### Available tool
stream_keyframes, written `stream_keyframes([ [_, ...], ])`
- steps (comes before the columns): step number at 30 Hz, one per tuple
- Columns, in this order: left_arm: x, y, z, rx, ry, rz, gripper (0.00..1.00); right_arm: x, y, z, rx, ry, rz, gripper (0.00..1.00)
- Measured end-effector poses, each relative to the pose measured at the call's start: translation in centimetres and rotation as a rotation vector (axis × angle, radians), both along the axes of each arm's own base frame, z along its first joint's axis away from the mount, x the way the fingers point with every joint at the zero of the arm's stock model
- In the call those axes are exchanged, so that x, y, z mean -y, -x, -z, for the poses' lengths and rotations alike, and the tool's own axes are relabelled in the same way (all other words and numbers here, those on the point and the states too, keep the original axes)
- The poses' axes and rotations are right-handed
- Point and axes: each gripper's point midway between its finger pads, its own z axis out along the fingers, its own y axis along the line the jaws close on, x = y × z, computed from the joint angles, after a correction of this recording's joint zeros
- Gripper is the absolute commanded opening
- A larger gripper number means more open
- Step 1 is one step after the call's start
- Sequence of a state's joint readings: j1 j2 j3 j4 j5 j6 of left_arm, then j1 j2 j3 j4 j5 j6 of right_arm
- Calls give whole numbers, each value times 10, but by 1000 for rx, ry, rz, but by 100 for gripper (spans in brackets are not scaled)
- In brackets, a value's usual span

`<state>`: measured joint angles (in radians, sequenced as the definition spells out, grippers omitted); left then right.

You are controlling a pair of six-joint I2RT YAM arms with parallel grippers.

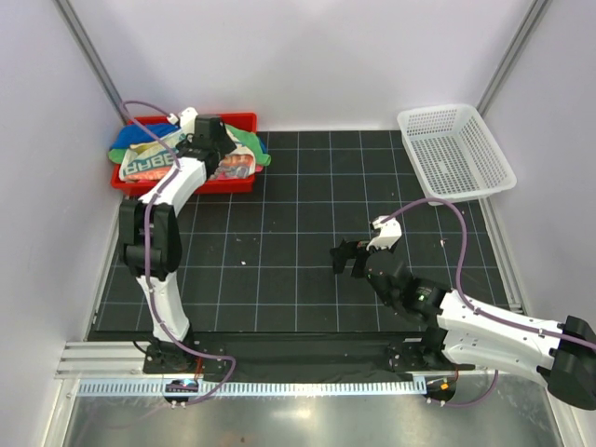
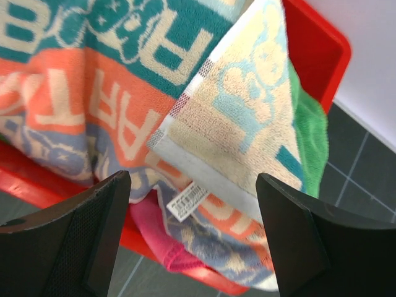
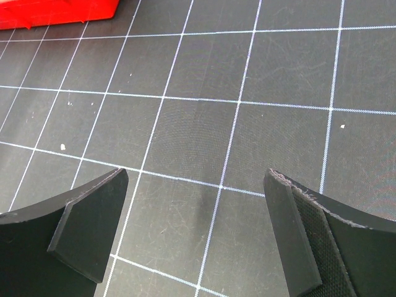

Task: Fold and stack the towels
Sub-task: Grab crumpled towel

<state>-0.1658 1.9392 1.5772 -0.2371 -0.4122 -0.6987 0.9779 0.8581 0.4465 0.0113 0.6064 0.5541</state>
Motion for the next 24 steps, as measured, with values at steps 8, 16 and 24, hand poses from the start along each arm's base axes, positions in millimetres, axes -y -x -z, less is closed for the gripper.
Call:
stream_keyframes([
  [8, 5, -13, 34, -61, -2, 11, 71, 0, 0, 0, -1, -5, 2, 100],
  [16, 4, -17, 27, -49, -21, 24, 42, 0, 0, 1, -3, -4, 4, 100],
  [24, 3, -17, 26, -52, -42, 38, 25, 1, 0, 2, -4, -3, 8, 100],
])
